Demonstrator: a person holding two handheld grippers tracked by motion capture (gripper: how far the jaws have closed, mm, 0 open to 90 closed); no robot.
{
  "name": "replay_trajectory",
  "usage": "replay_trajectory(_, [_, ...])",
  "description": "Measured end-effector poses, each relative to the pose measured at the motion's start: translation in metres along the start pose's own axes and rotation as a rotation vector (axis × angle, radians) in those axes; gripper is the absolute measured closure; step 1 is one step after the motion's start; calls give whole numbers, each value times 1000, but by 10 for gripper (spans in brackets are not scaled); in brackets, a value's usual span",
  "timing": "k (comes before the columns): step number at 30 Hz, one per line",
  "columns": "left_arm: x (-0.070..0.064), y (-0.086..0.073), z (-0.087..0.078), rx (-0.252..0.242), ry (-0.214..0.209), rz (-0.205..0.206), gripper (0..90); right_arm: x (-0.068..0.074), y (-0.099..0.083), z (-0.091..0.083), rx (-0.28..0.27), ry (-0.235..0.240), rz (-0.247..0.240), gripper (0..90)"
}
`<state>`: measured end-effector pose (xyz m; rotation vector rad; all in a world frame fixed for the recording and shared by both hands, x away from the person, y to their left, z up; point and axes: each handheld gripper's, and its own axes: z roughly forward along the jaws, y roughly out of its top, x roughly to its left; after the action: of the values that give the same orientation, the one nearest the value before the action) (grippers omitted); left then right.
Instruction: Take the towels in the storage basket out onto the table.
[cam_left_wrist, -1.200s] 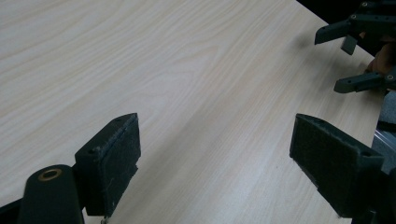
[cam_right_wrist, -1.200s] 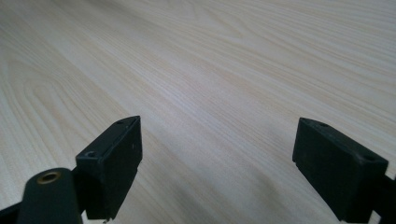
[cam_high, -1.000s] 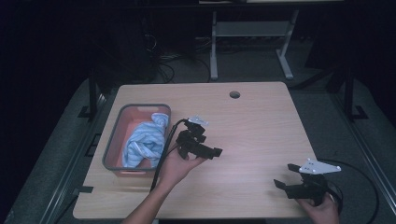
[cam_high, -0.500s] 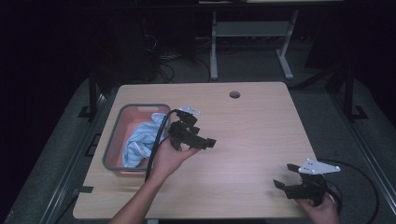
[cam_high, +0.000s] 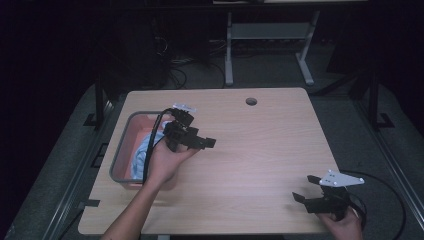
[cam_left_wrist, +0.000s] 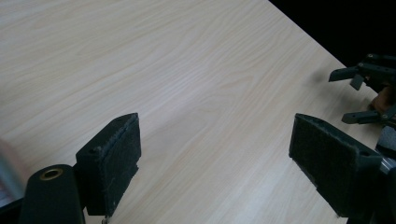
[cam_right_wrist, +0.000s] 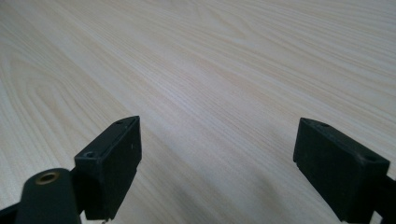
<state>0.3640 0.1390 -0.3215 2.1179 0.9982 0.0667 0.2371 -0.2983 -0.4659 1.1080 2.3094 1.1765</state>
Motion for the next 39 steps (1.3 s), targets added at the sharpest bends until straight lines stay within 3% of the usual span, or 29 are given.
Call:
replay_trajectory(12, [34, -12, -30, -15, 79, -66, 161, 1, 1, 2, 8, 3, -7, 147])
replay_trajectory(39, [89, -45, -60, 3, 195, -193, 164, 3, 1, 4, 23, 12, -13, 147])
